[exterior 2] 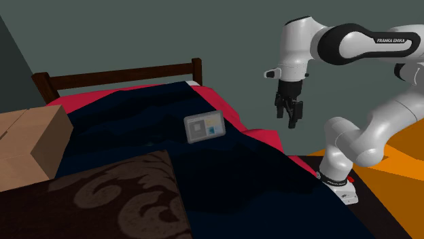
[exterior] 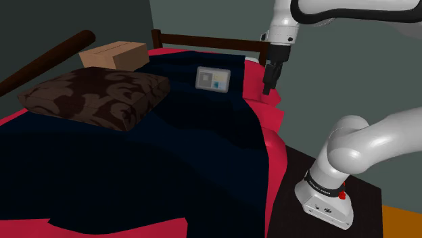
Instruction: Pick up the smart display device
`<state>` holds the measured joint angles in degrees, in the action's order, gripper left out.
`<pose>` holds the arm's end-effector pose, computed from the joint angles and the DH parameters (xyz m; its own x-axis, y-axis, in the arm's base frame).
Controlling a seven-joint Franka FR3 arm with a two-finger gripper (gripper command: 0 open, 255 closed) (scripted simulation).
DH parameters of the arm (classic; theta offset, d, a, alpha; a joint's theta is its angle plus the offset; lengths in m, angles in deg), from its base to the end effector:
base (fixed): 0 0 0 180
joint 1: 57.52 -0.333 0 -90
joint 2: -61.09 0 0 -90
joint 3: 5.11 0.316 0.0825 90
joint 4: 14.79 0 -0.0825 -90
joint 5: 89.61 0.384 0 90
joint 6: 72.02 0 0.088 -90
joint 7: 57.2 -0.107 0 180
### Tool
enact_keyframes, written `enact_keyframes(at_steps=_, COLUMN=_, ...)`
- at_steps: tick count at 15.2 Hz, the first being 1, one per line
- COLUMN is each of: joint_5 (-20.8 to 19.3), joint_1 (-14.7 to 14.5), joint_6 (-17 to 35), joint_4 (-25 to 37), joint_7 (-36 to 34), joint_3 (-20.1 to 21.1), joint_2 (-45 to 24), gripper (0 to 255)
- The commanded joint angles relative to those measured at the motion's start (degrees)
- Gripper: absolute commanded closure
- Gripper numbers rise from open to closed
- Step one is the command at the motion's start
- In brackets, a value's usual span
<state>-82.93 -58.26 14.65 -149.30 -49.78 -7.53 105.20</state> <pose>0.3049 0.0003 0.5855 0.9918 0.1191 -0.0456 0.1109 -0.9820 -0.1526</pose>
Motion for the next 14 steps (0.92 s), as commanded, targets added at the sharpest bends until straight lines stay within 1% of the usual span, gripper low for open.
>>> enact_keyframes(at_steps=1, joint_5=0.00, joint_1=0.00, joint_6=0.00, joint_4=0.00, joint_7=0.00, joint_3=0.00, joint_2=0.00, gripper=0)
enact_keyframes(at_steps=8, joint_5=-1.89, joint_1=-1.16, joint_6=3.04, joint_4=12.55, joint_7=7.63, joint_3=-3.33, joint_2=-16.67, gripper=0)
enact_keyframes(at_steps=14, joint_5=-1.89, joint_1=-1.91, joint_6=2.72, joint_4=26.39, joint_7=13.82, joint_3=-5.39, joint_2=-31.05, gripper=0)
